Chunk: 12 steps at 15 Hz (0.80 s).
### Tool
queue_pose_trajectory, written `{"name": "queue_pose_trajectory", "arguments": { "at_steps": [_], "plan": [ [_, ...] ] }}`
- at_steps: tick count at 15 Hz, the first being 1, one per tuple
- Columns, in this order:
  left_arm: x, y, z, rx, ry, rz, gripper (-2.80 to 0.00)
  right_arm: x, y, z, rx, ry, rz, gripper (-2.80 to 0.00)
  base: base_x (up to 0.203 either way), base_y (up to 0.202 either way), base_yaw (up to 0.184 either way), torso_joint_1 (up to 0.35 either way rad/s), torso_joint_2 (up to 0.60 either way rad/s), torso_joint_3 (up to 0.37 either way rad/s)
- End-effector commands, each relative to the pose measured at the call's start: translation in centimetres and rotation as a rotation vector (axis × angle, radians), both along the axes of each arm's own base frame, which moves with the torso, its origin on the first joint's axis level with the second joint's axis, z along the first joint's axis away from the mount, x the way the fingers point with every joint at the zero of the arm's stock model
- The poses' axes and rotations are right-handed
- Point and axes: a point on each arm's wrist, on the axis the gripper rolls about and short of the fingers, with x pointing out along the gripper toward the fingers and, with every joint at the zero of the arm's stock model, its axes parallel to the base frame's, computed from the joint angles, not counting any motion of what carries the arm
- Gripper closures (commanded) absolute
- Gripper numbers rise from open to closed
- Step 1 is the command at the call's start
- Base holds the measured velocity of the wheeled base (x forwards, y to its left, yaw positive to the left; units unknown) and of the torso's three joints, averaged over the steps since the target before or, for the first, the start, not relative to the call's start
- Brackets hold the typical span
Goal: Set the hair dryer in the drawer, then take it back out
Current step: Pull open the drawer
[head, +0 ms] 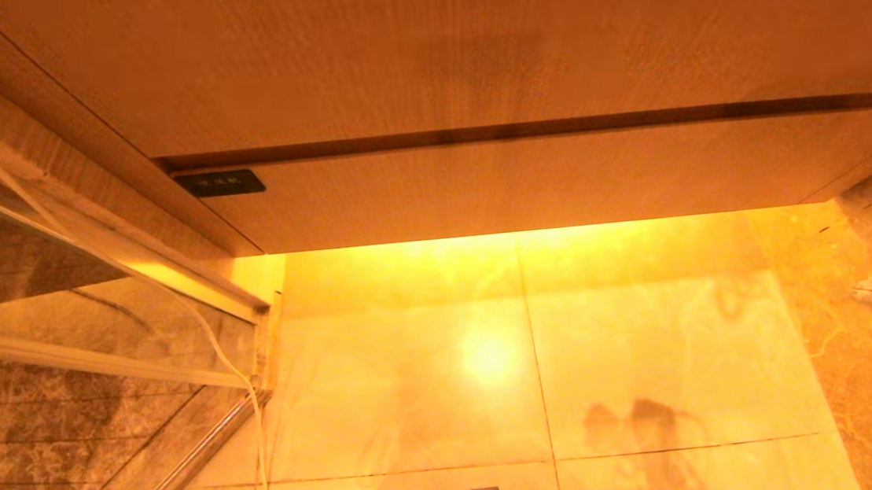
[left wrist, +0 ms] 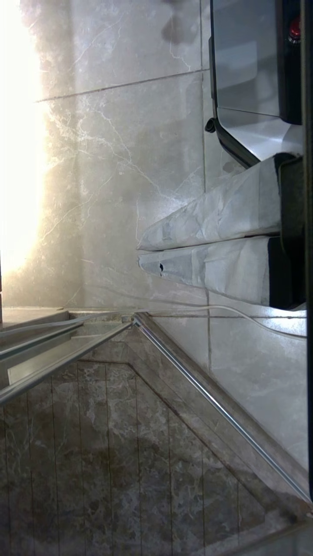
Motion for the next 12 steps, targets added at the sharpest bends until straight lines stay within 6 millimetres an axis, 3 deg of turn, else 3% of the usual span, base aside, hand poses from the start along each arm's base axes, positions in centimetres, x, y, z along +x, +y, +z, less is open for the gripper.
{"name": "queue_pose_trajectory", "arguments": {
  "at_steps": [1,5,8,12],
  "plan": [
    [0.01,0.00,-0.04,0.000,0.001,0.000,0.00,0.01,0.02,-0.09,-0.006,0.002,0.003,0.00,0.000,0.000,0.000,0.000,0.00,0.000],
    [0.01,0.00,-0.06,0.000,0.003,0.000,0.00,0.01,0.04,-0.11,-0.001,0.000,0.005,0.00,0.000,0.000,0.000,0.000,0.00,0.000],
    [0.01,0.00,-0.06,0.000,0.003,0.000,0.00,0.45,0.71,0.36,0.157,-0.147,0.191,0.00,0.000,0.000,0.000,0.000,0.00,0.000],
    [0.01,0.00,-0.06,0.000,0.003,0.000,0.00,0.45,0.71,0.36,0.157,-0.147,0.191,0.00,0.000,0.000,0.000,0.000,0.00,0.000]
  ]
}}
